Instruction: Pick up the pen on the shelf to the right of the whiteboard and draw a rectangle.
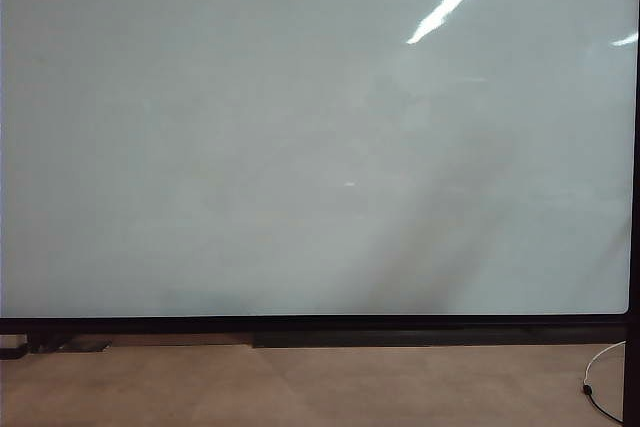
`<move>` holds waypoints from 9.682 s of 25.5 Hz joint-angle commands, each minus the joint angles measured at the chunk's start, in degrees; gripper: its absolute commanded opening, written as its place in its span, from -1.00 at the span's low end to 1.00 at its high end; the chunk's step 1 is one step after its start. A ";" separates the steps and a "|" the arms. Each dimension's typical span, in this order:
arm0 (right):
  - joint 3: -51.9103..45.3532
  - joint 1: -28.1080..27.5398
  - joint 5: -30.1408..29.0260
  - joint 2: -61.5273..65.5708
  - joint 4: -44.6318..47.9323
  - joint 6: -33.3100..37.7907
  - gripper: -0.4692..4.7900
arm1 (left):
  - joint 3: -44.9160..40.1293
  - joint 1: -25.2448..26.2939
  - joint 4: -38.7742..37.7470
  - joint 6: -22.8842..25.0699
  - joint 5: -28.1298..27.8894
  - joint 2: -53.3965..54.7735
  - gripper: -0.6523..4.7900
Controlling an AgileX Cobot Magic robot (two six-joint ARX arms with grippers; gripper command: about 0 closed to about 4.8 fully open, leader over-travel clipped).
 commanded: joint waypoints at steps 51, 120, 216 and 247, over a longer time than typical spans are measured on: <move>20.81 -28.59 -40.09 87.82 71.80 5.79 0.69 | 0.22 0.00 0.33 0.02 0.17 0.00 -0.78; 48.72 -21.20 -39.78 118.31 67.38 3.58 -0.07 | 0.22 -0.02 0.33 0.02 0.15 0.00 -0.78; 36.04 42.32 -9.07 74.27 38.77 -18.60 -0.84 | 0.20 -0.02 0.33 0.02 0.15 0.00 -0.78; 46.90 55.34 26.25 87.21 38.73 -65.46 -0.84 | 0.22 -0.02 0.33 0.02 0.17 0.00 -0.78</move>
